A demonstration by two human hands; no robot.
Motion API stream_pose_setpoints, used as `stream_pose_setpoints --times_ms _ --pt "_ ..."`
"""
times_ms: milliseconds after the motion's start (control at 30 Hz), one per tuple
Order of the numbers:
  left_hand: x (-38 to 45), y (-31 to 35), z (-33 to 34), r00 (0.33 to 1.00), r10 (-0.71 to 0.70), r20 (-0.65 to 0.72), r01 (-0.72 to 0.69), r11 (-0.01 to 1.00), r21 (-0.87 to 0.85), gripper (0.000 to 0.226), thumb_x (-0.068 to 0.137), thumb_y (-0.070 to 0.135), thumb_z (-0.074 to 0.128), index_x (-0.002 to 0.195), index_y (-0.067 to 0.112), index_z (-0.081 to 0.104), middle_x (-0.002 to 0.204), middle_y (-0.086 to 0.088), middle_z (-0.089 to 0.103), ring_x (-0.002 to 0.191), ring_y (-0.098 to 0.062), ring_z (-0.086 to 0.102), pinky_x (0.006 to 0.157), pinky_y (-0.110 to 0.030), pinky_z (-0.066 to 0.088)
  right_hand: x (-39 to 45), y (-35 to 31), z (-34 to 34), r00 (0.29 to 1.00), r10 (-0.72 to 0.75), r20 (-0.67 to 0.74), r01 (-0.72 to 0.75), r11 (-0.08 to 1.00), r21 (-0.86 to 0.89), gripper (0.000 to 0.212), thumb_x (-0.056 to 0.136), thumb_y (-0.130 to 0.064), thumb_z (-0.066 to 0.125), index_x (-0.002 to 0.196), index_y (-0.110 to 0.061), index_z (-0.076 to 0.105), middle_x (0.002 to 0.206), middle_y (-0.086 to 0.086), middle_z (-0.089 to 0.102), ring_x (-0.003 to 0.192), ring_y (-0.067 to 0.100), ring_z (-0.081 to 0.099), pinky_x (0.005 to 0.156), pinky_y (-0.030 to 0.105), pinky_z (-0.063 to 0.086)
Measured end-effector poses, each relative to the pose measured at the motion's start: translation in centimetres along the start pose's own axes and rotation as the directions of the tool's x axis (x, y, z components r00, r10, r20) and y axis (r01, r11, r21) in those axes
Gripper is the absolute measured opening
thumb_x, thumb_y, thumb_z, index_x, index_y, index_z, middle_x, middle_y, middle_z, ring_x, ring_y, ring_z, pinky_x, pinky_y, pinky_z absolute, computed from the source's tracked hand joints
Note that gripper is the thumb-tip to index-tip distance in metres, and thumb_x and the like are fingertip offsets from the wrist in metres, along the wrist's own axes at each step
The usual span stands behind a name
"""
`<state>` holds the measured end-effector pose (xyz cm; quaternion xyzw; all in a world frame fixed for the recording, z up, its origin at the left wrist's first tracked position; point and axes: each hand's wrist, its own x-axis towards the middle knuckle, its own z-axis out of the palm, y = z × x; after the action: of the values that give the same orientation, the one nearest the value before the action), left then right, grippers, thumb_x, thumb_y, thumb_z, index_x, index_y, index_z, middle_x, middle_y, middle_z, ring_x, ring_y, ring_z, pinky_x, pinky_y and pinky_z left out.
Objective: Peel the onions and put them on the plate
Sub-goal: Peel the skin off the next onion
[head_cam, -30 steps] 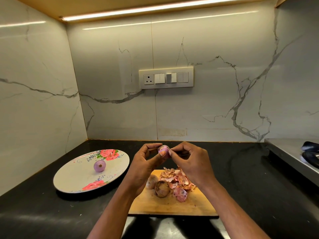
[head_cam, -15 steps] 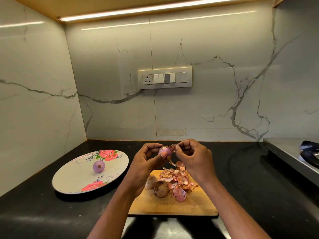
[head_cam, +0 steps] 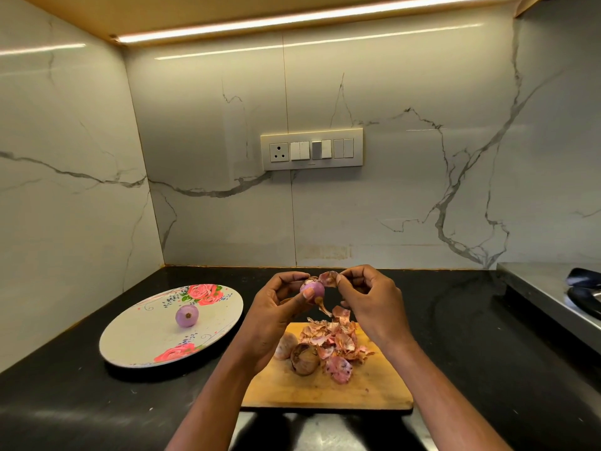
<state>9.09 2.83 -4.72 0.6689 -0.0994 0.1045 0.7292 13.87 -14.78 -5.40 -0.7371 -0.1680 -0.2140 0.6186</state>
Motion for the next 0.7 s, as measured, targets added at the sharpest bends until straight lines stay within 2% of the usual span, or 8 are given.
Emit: stream_pose_setpoints --times_ms 100,167,200,367,500,600,700 --pt "0.2 -0.2 -0.3 1.0 -0.009 -0.027 0.009 1.0 0.005 0.046 0.076 0.026 0.074 0.121 0.02 0.064 0.118 -0.004 0.07 0.11 -0.019 0.069 0.097 -0.036 0.054 -0.2 -0.8 -0.1 0.99 0.013 0.142 -0.034 0.989 0.142 0.035 0.085 -0.045 0.07 0.112 -0.023 0.068 0.102 -0.004 0.072 0.093 0.011 0.07 0.071 0.028 0.062" --pt "0.2 -0.2 -0.4 1.0 -0.009 -0.025 0.01 1.0 0.009 0.043 0.079 0.026 0.073 0.12 0.021 0.065 0.12 -0.004 0.07 0.112 -0.019 0.068 0.095 -0.034 0.055 -0.2 -1.0 -0.2 0.969 -0.005 0.247 -0.031 0.99 0.14 0.051 0.079 -0.051 0.072 0.124 -0.028 0.065 0.112 -0.008 0.07 0.102 0.009 0.068 0.078 0.031 0.062" --pt "0.2 -0.2 -0.4 1.0 -0.011 -0.017 0.011 1.0 0.013 0.042 0.08 0.025 0.072 0.121 0.021 0.065 0.119 -0.003 0.071 0.112 -0.018 0.068 0.093 -0.032 0.055 -0.3 -1.0 -0.1 0.96 -0.018 0.279 -0.017 0.992 0.122 0.053 0.078 -0.051 0.073 0.126 -0.03 0.065 0.115 -0.009 0.069 0.105 0.008 0.067 0.08 0.031 0.062" --pt "0.1 0.0 -0.5 1.0 -0.01 0.009 0.01 1.0 -0.001 0.041 0.084 0.02 0.068 0.124 0.018 0.063 0.114 -0.001 0.074 0.109 -0.017 0.07 0.087 -0.028 0.055 -0.3 -1.1 -0.2 0.956 -0.026 0.291 -0.024 0.986 0.166 0.039 0.08 -0.039 0.077 0.117 -0.031 0.072 0.109 -0.009 0.073 0.101 0.009 0.069 0.079 0.029 0.061" --pt "0.1 0.1 -0.4 1.0 -0.008 0.015 0.009 1.0 -0.013 0.042 0.082 0.02 0.067 0.123 0.016 0.062 0.111 -0.003 0.075 0.107 -0.019 0.07 0.085 -0.027 0.055 -0.3 -1.3 -0.5 0.947 0.001 0.322 -0.08 0.969 0.234 0.043 0.079 -0.034 0.078 0.121 -0.029 0.07 0.111 -0.007 0.072 0.103 0.009 0.068 0.078 0.024 0.058" --pt "0.1 0.1 -0.4 1.0 -0.014 0.021 0.015 1.0 -0.024 0.043 0.081 0.022 0.067 0.123 0.015 0.062 0.111 -0.004 0.074 0.106 -0.02 0.07 0.084 -0.027 0.055 -0.3 -1.3 -0.5 0.941 0.021 0.337 -0.108 0.964 0.244 0.039 0.079 -0.034 0.078 0.117 -0.03 0.073 0.113 -0.004 0.072 0.104 0.014 0.069 0.082 0.029 0.06" --pt "0.0 0.0 -0.3 1.0 -0.007 0.022 0.006 1.0 0.025 0.047 0.079 0.027 0.071 0.124 0.018 0.061 0.112 -0.002 0.074 0.108 -0.018 0.069 0.089 -0.03 0.054 -0.2 -1.3 -0.6 0.941 0.024 0.339 -0.127 0.951 0.284 0.03 0.079 -0.029 0.078 0.108 -0.022 0.076 0.106 0.001 0.075 0.101 0.018 0.071 0.083 0.031 0.06"
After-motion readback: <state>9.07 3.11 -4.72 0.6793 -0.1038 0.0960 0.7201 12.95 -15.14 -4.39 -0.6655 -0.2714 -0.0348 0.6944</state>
